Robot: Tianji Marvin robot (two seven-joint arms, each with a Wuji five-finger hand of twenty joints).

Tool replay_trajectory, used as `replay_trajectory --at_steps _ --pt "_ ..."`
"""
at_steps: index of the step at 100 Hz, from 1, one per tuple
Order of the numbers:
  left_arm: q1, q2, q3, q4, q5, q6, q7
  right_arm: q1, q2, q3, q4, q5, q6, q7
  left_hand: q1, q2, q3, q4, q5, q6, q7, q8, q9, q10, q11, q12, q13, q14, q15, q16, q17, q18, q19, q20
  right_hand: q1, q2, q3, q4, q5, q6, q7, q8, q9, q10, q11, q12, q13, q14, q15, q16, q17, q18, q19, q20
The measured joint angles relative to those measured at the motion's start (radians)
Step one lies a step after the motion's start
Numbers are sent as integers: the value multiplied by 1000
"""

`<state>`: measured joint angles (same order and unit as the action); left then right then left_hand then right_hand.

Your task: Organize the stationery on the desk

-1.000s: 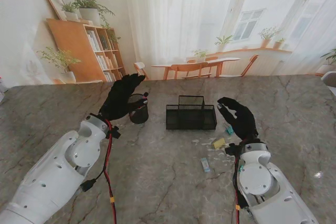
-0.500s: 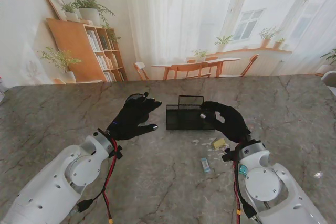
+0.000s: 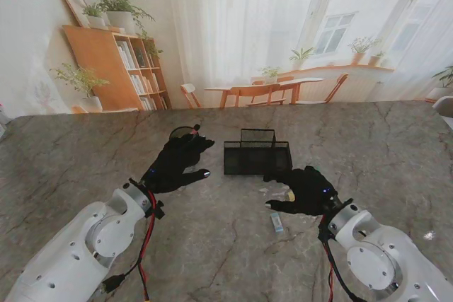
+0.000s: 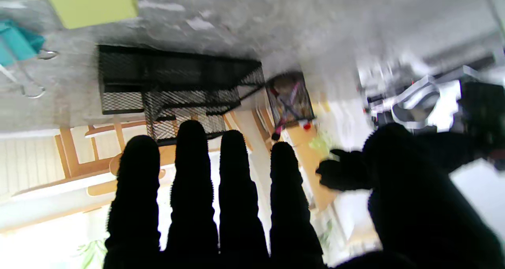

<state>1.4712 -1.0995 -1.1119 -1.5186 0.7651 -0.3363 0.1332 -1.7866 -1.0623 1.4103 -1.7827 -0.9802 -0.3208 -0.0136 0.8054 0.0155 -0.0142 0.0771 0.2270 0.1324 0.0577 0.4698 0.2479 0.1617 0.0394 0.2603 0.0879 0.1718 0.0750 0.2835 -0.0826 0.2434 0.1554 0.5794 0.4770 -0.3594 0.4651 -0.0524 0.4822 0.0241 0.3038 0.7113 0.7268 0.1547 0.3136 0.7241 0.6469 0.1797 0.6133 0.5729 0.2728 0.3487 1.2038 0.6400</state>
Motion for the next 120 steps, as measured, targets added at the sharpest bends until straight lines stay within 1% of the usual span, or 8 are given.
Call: replay_trajectory --at_steps 16,23,29,40,50,76,98,120 --pt "16 1 -12 -13 2 -10 0 -12 16 -33 -17 -75 29 15 1 10 1 0 11 -1 8 4 2 0 0 0 23 1 6 1 0 0 0 10 1 -11 4 0 -15 27 -2 30 -19 20 132 130 0 0 189 44 42 -2 91 0" --pt "23 1 -19 -18 0 -14 3 -15 22 -46 -29 -197 38 23 1 10 1 0 11 -1 9 4 12 0 1 0 23 1 6 1 0 0 0 12 2 -11 4 0 -25 29 2 40 -21 36 179 153 23 3 227 45 59 -2 116 -10" --pt "28 1 -22 -22 -4 -16 6 -16 27 -55 -35 -273 44 25 1 10 1 0 11 -1 9 4 12 0 1 0 24 1 6 1 -1 0 0 13 14 -15 8 0 -38 29 -6 53 -20 55 205 154 24 19 245 45 71 3 134 -27" --pt "34 1 -27 -26 -11 -26 10 -15 41 -91 -38 -318 90 30 1 10 1 0 28 -8 12 4 12 0 1 0 25 1 6 1 -1 1 0 14 32 -13 8 0 -62 29 -1 69 -21 89 206 103 24 56 240 8 71 20 165 -48" --pt "37 0 -30 -26 -19 -29 13 -15 46 -110 -48 -383 122 90 22 10 0 0 28 -9 12 4 12 0 1 0 25 1 6 1 -1 1 0 24 42 -12 6 0 -73 30 4 86 -21 114 179 57 24 87 220 -14 71 28 173 -48" --pt "38 -3 -33 -26 -36 -30 18 1 53 -195 -41 -423 292 219 22 10 0 0 28 -9 12 4 13 0 1 0 35 1 6 1 -1 1 0 25 98 -11 -1 0 -182 84 30 193 -20 161 77 -66 39 141 164 -56 83 51 197 -49" --pt "32 -4 -30 -23 -46 -30 17 42 53 -243 20 -417 312 216 22 10 0 0 38 -9 13 4 22 0 1 2 35 1 6 1 -1 1 0 37 122 -10 -1 0 -227 107 49 267 40 153 75 -86 96 141 163 -58 134 57 214 -49" --pt "30 -5 -29 -22 -48 -29 15 96 54 -290 74 -377 336 198 22 10 0 0 38 -9 13 4 22 0 1 6 35 1 5 1 -1 2 0 37 160 -25 2 0 -197 118 81 323 104 156 233 -84 185 123 180 -88 227 55 230 -49"
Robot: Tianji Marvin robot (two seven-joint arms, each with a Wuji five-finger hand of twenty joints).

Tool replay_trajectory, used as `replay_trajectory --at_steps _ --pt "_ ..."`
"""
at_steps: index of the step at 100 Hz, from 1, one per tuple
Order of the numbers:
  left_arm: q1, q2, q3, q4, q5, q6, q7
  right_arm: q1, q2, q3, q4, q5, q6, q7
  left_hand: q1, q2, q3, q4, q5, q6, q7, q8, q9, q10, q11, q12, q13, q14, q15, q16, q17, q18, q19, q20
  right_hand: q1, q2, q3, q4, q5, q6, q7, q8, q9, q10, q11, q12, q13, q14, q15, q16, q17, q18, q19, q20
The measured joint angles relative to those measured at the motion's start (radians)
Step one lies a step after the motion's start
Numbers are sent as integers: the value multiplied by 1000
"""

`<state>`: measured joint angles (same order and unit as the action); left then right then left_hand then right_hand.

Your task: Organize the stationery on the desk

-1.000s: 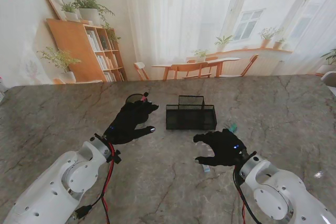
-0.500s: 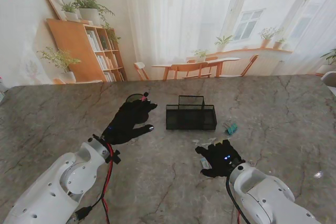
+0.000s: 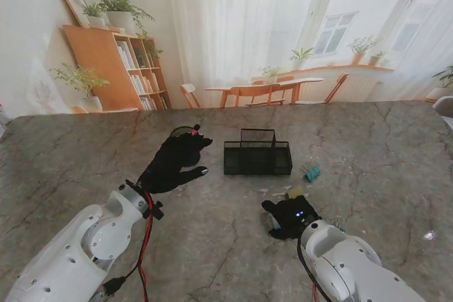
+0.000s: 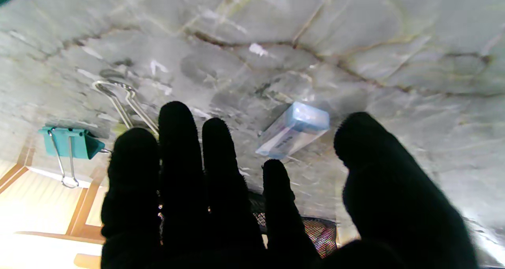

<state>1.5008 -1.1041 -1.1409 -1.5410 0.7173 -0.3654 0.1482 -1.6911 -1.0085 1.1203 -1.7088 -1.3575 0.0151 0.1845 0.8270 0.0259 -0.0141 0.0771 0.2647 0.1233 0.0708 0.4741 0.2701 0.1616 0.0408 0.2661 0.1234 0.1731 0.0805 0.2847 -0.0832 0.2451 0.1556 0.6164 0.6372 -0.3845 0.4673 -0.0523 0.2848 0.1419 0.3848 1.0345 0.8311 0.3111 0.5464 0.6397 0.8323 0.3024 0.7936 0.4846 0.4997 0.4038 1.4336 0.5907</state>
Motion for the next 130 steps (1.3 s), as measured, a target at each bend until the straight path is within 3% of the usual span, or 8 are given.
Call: replay_trajectory --at_steps 11,18,23,31,46,81,100,130 --pt "0 0 0 0 0 0 2 24 1 -16 19 14 -1 -10 0 0 0 0 0 0 0 10 0 0 0 0 0 0 0 0 0 0 0 0 31 -3 2 0 68 3 30 26 60 -54 88 -19 56 -38 26 -9 66 -22 15 -20" --pt "0 -1 -1 0 1 1 4 31 1 -21 24 19 -1 -18 0 0 0 0 0 0 0 10 0 0 0 0 0 0 0 0 0 0 0 0 39 -32 5 0 117 16 67 40 92 -132 125 -34 94 -70 39 -20 109 -36 26 -36" --pt "1 -1 -2 0 2 1 5 32 0 -22 27 18 -2 -27 5 0 -1 0 0 0 0 10 0 0 0 0 0 0 0 0 0 0 0 1 38 -79 112 -1 165 31 97 45 116 -190 153 -56 117 -89 48 -30 132 -47 30 -61" --pt "1 -1 -2 0 2 2 7 32 0 -21 33 15 -20 -44 15 0 -1 0 0 0 0 10 0 0 0 2 7 0 1 0 0 1 0 9 43 -180 310 -6 217 44 151 64 146 -214 164 -63 140 -120 50 -41 157 -69 31 -86" --pt "2 -1 -3 0 4 2 9 32 0 -20 31 16 -30 -36 16 0 -1 0 0 0 0 11 0 0 0 2 7 0 1 0 0 1 0 12 80 -293 451 -54 253 52 247 100 176 -206 165 -83 177 -152 52 -46 196 -86 35 -100" --pt "3 -2 -4 0 6 4 13 31 2 -12 35 38 -75 -55 29 0 -1 0 0 0 8 11 0 0 0 3 7 0 1 10 0 1 0 24 120 -400 473 -89 229 -33 514 62 182 -196 241 -95 210 -207 99 -79 245 -140 45 -149" --pt "3 -2 -4 0 7 7 15 40 3 -20 50 58 -101 -85 29 0 -1 0 0 0 11 17 0 0 0 4 8 0 1 10 0 1 0 25 122 -438 504 -98 229 -85 578 55 128 -207 306 -12 197 -223 122 -79 248 -154 46 -172" --pt "4 -3 -5 0 9 7 24 57 3 -30 56 90 -121 -71 29 0 -1 0 11 0 14 26 1 0 0 13 17 0 3 14 0 1 0 26 138 -463 506 -118 248 -163 765 55 24 -269 481 119 198 -244 143 -120 332 -190 3 -246"
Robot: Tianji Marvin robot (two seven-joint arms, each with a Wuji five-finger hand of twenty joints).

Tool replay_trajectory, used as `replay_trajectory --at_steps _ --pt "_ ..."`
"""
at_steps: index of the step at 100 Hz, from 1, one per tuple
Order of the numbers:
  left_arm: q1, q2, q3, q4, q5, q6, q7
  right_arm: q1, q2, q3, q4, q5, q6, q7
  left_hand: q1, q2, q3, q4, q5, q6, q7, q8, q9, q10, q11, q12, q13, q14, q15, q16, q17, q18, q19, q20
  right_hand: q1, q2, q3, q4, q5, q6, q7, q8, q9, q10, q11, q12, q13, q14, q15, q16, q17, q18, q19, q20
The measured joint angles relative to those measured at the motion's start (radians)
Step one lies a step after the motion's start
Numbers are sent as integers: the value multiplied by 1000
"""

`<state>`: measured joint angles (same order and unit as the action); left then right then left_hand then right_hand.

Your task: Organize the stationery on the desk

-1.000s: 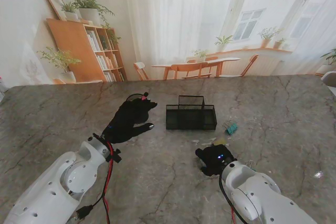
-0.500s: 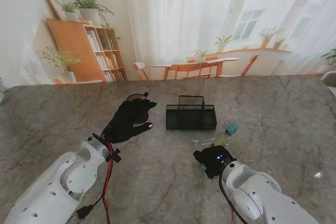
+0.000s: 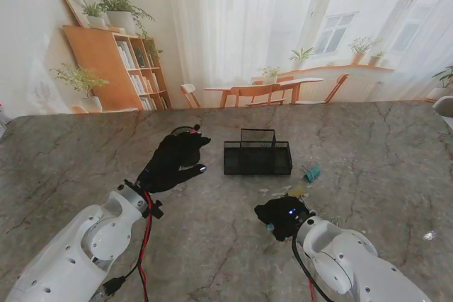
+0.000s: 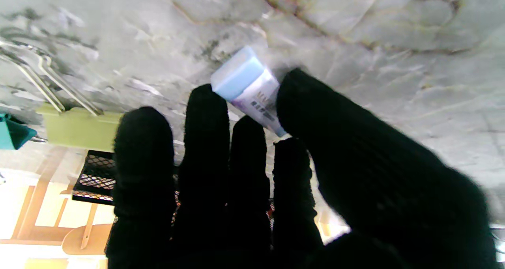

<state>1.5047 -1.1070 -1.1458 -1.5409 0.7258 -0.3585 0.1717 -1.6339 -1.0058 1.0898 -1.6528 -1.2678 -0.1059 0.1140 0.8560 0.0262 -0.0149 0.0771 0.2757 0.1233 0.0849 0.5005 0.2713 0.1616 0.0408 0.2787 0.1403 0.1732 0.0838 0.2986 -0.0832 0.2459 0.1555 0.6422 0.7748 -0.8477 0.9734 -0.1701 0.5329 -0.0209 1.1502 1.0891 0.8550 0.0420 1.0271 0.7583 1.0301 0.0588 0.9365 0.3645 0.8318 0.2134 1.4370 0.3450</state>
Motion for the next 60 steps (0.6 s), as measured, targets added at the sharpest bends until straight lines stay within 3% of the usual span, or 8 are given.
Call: replay_trajectory --at_steps 9,11,12,23,33,44,52,60 --pt "0 0 0 1 -2 0 -1 4 0 -4 3 0 -10 -4 0 0 0 0 0 0 0 0 0 0 0 1 0 0 0 0 0 0 0 10 15 -11 7 -20 0 -39 10 0 -27 -23 72 48 2 0 18 -2 33 -21 -6 -25" --pt "-1 0 0 1 -2 1 -1 5 0 -4 5 0 -13 -5 0 0 0 0 0 0 0 0 0 0 0 1 0 0 0 0 0 0 0 10 39 -8 11 -20 0 -45 9 0 -10 -71 89 48 9 -2 22 -3 37 -22 -10 -26" --pt "-1 0 0 1 -2 1 -1 6 0 -5 5 0 -14 -5 0 0 0 0 0 0 0 0 0 0 0 1 0 0 0 0 0 0 0 10 46 -8 17 -20 0 -51 9 -1 -11 -76 93 48 13 -7 26 -2 39 -23 -12 -26" --pt "-1 0 0 1 -2 1 -1 9 0 -6 13 10 -22 -10 0 0 0 0 0 0 0 0 0 0 0 1 0 0 0 0 0 -1 0 10 74 -7 36 -13 0 -71 -46 -64 -42 -84 90 50 32 -17 51 17 67 -45 -29 -38" --pt "-1 -1 0 1 -1 1 1 11 0 -8 15 14 -23 -13 0 0 0 0 0 0 0 0 1 0 0 1 0 0 0 0 0 -2 0 10 76 -7 36 -13 1 -70 -168 -153 -82 -28 -33 27 44 -42 50 28 87 -68 -54 -38" --pt "0 -1 0 2 -1 1 3 11 0 -8 14 14 -22 -7 0 0 0 0 0 0 0 0 10 0 2 1 1 0 0 6 0 -2 0 10 76 6 36 -13 17 -17 -351 -243 -96 24 -190 -42 52 -60 42 45 99 -90 -90 -38" --pt "0 -1 -1 2 -1 0 3 11 0 -8 12 16 -18 -5 0 0 0 0 0 0 0 0 10 0 2 1 1 0 0 6 0 -2 0 10 78 12 13 -18 38 -3 -386 -243 -89 81 -277 -93 64 -75 19 46 113 -104 -109 -38" --pt "0 -1 -1 2 -1 0 3 14 0 -10 11 20 -16 -5 0 0 0 0 11 0 0 0 10 0 2 1 2 0 0 6 0 -3 3 11 78 12 7 -28 95 3 -441 -249 6 85 -343 -100 88 -87 -33 53 133 -120 -126 -39"
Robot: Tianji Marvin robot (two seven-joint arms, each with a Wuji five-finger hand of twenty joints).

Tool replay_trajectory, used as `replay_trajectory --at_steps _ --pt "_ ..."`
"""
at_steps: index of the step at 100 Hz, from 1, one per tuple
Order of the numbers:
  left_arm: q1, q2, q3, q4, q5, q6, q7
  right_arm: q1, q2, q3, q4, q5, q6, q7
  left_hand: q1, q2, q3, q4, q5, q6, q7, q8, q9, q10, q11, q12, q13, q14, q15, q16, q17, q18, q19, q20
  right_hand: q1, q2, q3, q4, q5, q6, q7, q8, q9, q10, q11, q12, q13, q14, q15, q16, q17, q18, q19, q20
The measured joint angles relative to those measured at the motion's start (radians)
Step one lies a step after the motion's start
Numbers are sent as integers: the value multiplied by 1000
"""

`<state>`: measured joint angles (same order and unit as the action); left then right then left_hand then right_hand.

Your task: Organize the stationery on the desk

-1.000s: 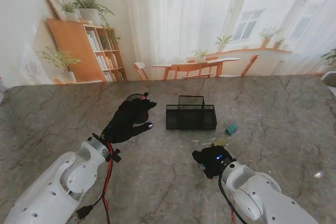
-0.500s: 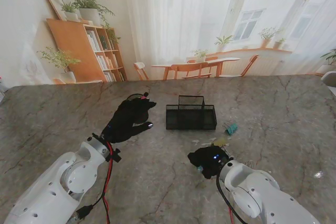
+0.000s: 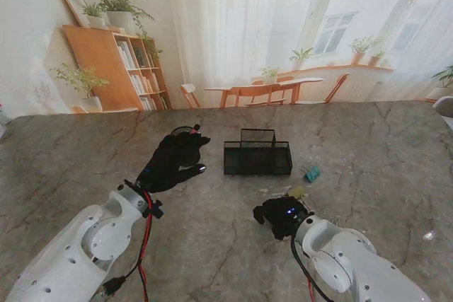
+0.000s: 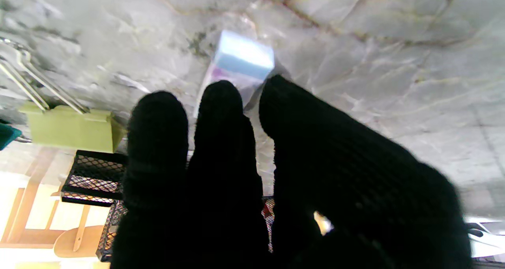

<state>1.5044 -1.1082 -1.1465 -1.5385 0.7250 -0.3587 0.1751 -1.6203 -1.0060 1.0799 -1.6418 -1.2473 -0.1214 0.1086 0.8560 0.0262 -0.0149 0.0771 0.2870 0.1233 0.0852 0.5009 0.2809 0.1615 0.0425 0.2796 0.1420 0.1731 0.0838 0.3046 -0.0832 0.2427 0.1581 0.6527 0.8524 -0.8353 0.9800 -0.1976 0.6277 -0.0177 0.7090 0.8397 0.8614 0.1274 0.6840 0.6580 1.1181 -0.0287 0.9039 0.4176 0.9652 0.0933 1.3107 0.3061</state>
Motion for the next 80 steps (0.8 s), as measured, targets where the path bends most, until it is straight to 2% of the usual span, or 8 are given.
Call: replay_trajectory --at_steps 4,10,18,24,30,38,50,80 --pt "0 0 0 0 0 0 0 3 0 -3 2 3 0 -3 0 0 0 0 0 0 1 6 1 0 0 0 11 0 4 11 0 0 4 0 0 0 0 0 52 5 14 -18 44 -13 -14 6 9 0 -18 2 5 -5 -8 -12" --pt "0 0 0 0 0 0 0 9 0 -8 8 6 -5 -7 0 0 0 0 0 0 1 6 1 0 0 0 11 0 4 11 0 0 5 0 6 0 0 0 90 -34 71 -56 84 -30 -24 25 24 2 -25 3 14 -5 -13 -34" --pt "0 0 -1 0 -1 0 0 12 0 -8 11 6 -14 -6 0 0 0 0 0 0 1 5 1 0 0 0 11 0 4 11 0 0 5 0 8 0 1 0 112 -81 140 -59 95 -57 -9 43 30 10 -28 5 16 -4 -14 -41" --pt "0 0 -1 1 -1 0 1 12 0 -5 11 5 -20 -1 0 0 0 0 0 0 1 5 1 0 0 0 11 0 4 11 0 -1 6 0 -10 0 2 0 84 -90 163 -59 69 -67 25 66 18 61 -26 23 -2 32 0 -38" --pt "0 0 -1 1 0 0 1 6 0 6 5 -7 -30 5 0 0 0 0 0 0 1 5 1 0 0 0 11 0 4 11 0 -1 6 0 -61 18 2 0 36 -85 122 -59 -4 -67 28 72 -41 96 -23 45 -54 53 38 19" --pt "0 0 -1 1 0 -1 1 -10 0 29 -5 -35 -50 7 0 0 0 0 0 0 1 5 1 0 0 0 11 0 4 11 0 -1 6 0 -130 82 1 54 4 -70 61 -48 -71 -51 27 49 -110 117 -79 43 -118 66 80 70" --pt "-1 0 0 2 -2 -1 -1 -30 0 46 -12 -21 -49 -20 0 0 0 0 0 0 1 5 1 0 0 0 11 0 4 11 0 -1 7 0 -178 131 -21 95 -24 -48 -2 -35 -113 -27 27 19 -142 120 -86 42 -166 78 109 78" --pt "-4 0 4 5 -6 -2 -3 -68 -3 88 -53 -70 -26 -14 0 0 0 0 0 0 1 5 1 0 0 0 11 0 4 11 0 -1 7 0 -208 160 -88 95 -86 -17 -155 -23 -161 18 -11 7 -163 139 -22 55 -209 117 149 87"
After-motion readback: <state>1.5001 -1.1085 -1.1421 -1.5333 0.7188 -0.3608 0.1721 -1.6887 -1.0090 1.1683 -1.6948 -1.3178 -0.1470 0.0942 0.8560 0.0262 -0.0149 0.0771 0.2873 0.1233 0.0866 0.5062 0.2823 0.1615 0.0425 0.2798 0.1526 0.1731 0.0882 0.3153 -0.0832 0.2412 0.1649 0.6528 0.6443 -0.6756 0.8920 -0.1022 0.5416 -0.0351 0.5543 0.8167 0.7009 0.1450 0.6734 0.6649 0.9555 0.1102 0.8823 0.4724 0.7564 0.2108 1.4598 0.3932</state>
